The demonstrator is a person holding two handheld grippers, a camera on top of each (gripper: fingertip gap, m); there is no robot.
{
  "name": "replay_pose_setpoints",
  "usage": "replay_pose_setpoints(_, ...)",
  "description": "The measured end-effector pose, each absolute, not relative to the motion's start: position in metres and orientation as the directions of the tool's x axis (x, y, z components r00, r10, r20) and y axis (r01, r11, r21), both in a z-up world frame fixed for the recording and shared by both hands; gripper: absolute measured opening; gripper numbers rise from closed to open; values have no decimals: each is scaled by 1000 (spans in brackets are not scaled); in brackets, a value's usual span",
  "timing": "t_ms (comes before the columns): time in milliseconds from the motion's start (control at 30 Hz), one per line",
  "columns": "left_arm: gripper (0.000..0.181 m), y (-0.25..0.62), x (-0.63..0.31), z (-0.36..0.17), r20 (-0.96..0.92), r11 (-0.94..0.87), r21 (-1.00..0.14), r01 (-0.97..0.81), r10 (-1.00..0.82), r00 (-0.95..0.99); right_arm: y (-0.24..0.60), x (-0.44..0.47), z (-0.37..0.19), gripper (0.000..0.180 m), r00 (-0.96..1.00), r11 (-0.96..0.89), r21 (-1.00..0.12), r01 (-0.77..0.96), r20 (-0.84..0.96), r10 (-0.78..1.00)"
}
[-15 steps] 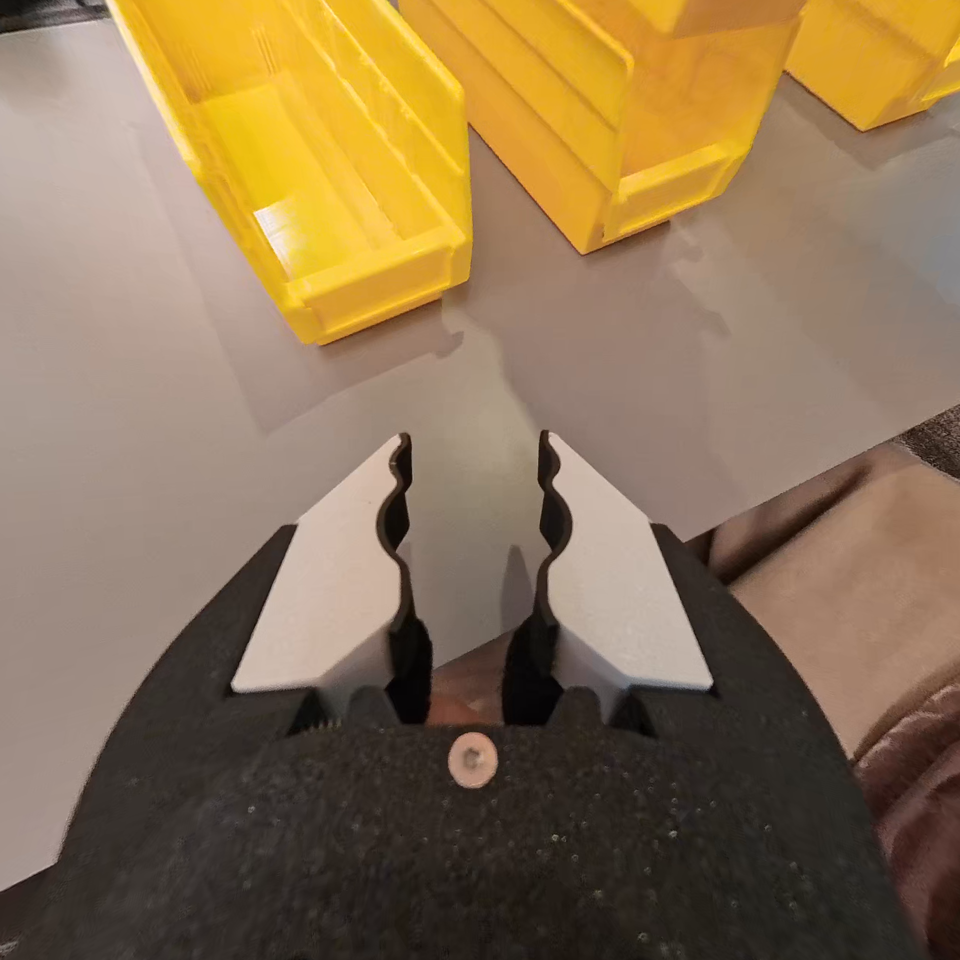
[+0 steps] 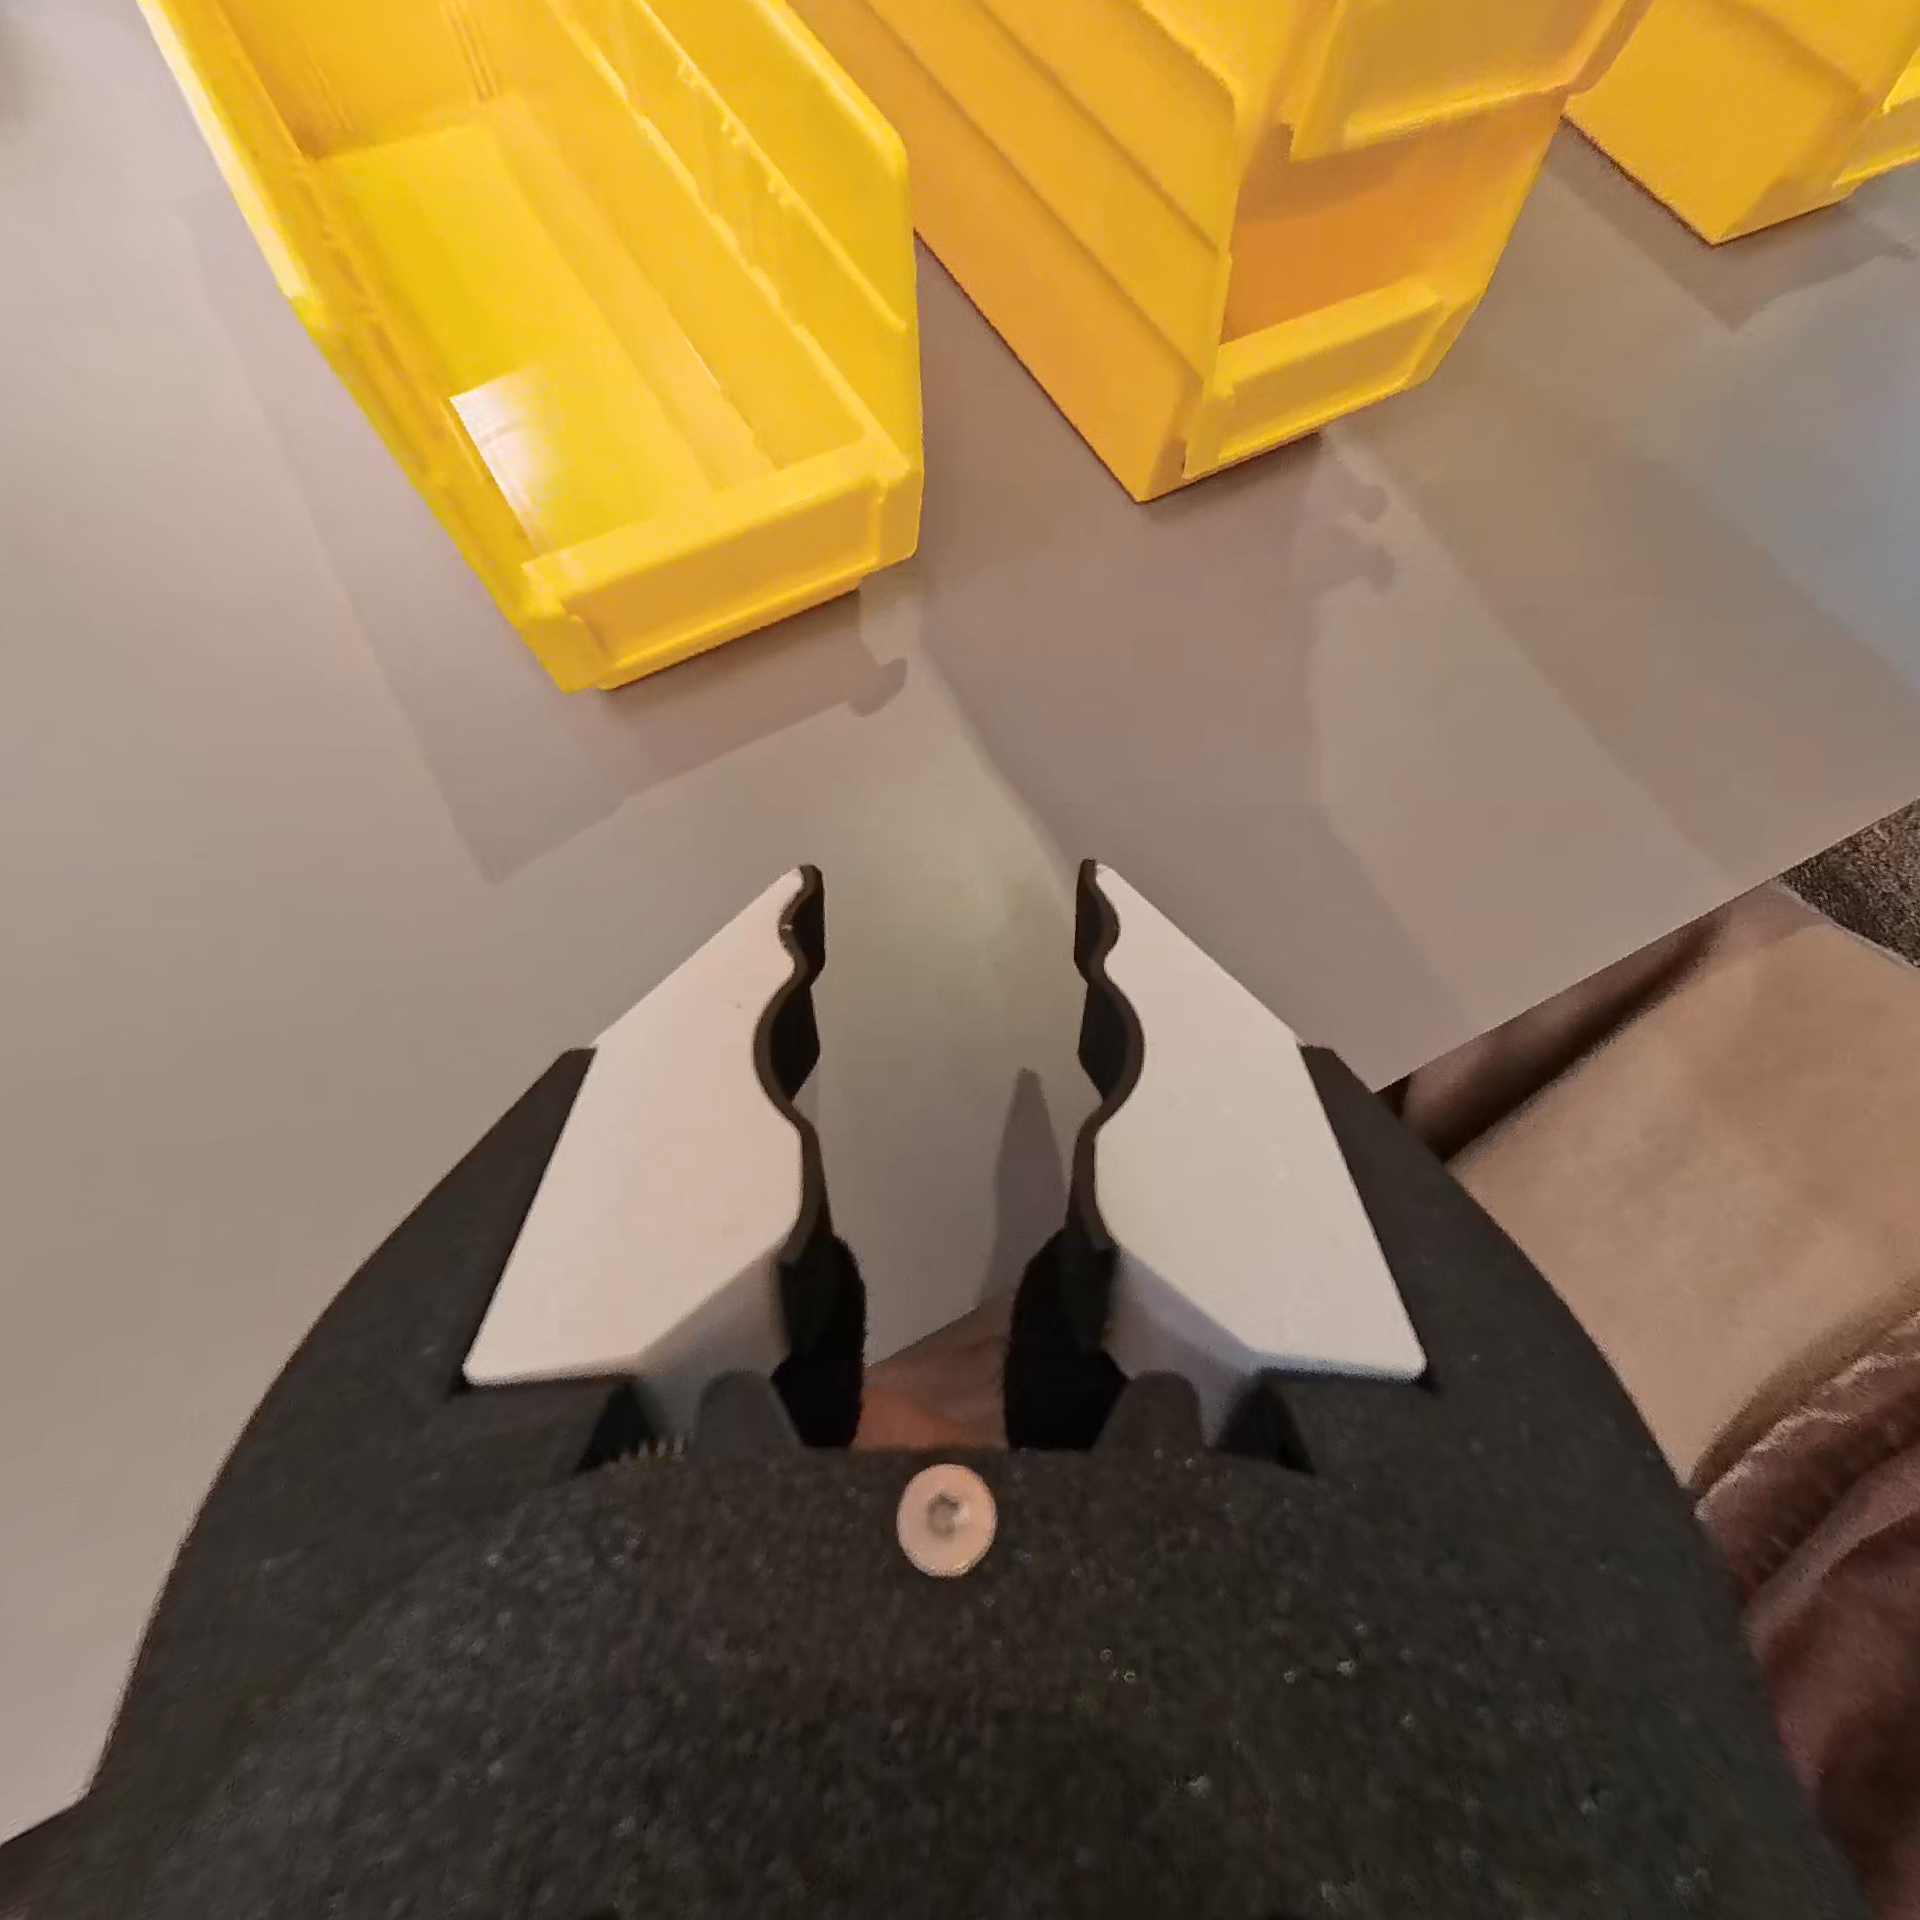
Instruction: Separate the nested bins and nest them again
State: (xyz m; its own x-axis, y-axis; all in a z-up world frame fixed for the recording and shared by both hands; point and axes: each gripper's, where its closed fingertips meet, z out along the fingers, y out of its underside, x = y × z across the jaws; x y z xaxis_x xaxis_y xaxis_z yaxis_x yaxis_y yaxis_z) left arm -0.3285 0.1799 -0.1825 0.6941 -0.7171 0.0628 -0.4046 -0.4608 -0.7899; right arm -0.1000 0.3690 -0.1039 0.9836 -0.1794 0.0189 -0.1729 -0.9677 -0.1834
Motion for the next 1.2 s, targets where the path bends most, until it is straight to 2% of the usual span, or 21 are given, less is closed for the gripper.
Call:
replay_pose_setpoints(267,46,180,-328,-185,56,-460,-783,-418,-722,690,370,-100,-129,109,984,-971,-170,-171,25,-178)
replay_pose_setpoints(533,46,181,-330,-187,62,-468,-779,-417,-719,693,372,-101,-150,130,984,-967,-189,-168,31,-177)
replay_pose_setpoints(767,47,179,-332,-188,64,-472,-774,-422,-722,689,380,-102,-105,143,999,-957,-287,-33,10,-37)
replay_pose_setpoints(867,47,180,-335,-187,69,-478,-774,-415,-716,695,377,-74,-67,140,999,-933,-359,-22,14,-29)
replay_pose_setpoints(1000,47,179,-336,-187,77,-485,-773,-409,-711,699,352,1,-41,139,995,-917,-387,-93,-4,-99)
replay_pose_setpoints(1200,47,178,-335,-191,48,-478,-761,-438,-716,696,294,129,-72,146,965,-905,-353,-239,15,-261)
